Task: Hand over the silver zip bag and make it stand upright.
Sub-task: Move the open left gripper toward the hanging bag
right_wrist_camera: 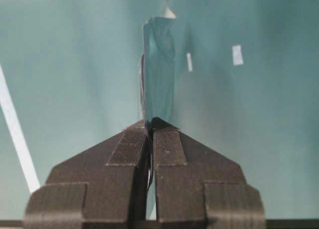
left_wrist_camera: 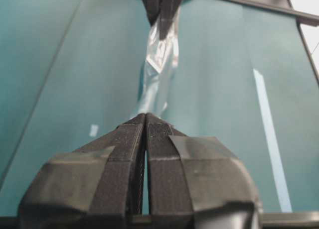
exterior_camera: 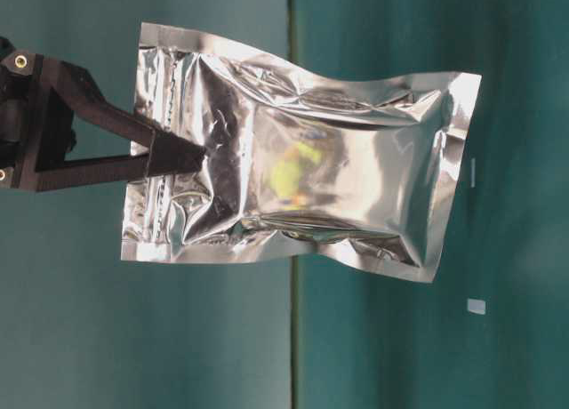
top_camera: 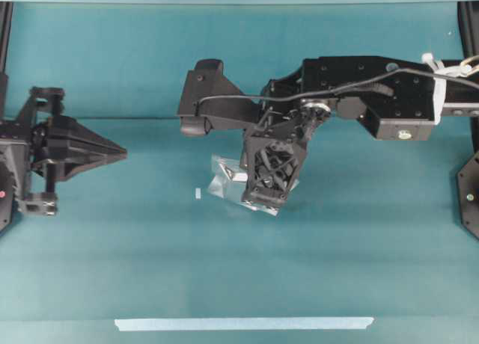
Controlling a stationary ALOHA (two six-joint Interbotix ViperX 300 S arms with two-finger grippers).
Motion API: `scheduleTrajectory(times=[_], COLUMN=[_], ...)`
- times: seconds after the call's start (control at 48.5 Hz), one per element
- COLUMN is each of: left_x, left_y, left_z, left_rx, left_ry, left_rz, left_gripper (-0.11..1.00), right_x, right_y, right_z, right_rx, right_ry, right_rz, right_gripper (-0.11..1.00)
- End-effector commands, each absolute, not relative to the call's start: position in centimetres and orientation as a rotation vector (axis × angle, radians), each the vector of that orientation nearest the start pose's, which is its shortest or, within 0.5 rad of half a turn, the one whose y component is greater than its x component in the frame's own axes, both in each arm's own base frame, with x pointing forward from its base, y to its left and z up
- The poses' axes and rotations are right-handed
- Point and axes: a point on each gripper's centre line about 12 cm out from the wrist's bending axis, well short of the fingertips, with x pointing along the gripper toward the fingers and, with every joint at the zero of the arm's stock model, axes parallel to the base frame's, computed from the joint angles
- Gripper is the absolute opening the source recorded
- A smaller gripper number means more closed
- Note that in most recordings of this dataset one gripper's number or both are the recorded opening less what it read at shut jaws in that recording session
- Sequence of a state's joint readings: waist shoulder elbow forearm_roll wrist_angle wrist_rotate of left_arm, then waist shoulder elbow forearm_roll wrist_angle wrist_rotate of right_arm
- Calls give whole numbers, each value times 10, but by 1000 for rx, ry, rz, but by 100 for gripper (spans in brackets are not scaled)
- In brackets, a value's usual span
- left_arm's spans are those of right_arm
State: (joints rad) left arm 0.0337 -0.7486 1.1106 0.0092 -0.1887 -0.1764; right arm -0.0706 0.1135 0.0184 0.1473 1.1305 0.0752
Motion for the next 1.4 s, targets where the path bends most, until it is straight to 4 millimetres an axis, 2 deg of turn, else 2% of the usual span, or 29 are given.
scheduleTrajectory(times=[0.0,0.165,0.35,0.721,0.783,0.844,1.03,1.112,1.38], left_x=[245,255,264,264,265,266,267,265,265], left_y=[9,8,14,14,14,14,14,14,13], left_z=[268,268,252,240,239,235,221,216,207], left_rx=[-170,-174,-168,-184,-187,-189,-186,-177,-118], left_ry=[135,117,172,213,219,239,358,404,472], left_rz=[46,39,65,70,71,73,82,85,74], left_gripper=[-1,-1,-1,1,8,20,74,92,92], right_x=[427,427,427,427,427,427,427,425,427], right_y=[-13,-16,-19,-17,-17,-17,-17,-16,-15], right_z=[277,277,277,276,275,273,270,269,264], right_rx=[232,218,178,127,121,110,47,8,-36], right_ry=[1225,1225,1227,1230,1233,1236,1253,1268,1276], right_rz=[-21,-29,-23,3,8,13,53,85,118], right_gripper=[2,2,2,2,2,2,2,2,2])
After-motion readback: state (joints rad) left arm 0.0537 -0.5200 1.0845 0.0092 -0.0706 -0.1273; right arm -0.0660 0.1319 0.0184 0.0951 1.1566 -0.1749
